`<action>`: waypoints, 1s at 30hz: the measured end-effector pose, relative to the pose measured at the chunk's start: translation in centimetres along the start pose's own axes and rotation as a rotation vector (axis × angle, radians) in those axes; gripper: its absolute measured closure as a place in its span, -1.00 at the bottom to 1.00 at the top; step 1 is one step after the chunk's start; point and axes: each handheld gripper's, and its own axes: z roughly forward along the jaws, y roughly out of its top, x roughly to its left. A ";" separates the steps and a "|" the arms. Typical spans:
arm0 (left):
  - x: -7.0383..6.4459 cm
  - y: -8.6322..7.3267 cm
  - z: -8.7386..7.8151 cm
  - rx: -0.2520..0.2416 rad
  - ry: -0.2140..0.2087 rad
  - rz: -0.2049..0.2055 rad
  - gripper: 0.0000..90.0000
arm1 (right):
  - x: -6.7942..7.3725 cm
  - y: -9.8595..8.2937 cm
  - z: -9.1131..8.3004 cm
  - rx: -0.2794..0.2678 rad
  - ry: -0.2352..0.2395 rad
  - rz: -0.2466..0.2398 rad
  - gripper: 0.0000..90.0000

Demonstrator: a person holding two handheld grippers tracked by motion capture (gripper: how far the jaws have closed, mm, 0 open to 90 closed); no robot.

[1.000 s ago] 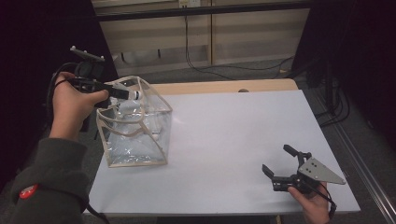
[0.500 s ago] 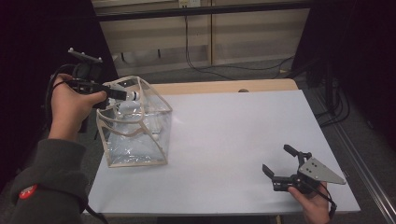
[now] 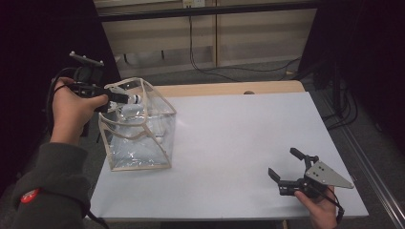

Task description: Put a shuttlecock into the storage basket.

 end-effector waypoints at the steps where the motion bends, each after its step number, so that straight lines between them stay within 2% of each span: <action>1: 0.0 0.0 0.0 0.000 0.001 -0.002 1.00 | 0.0 0.0 0.0 -0.001 0.000 0.000 -0.97; 30: 1.0 -0.7 1.6 0.017 0.020 0.000 1.00 | 0.0 -0.1 0.0 0.003 0.003 0.007 -0.97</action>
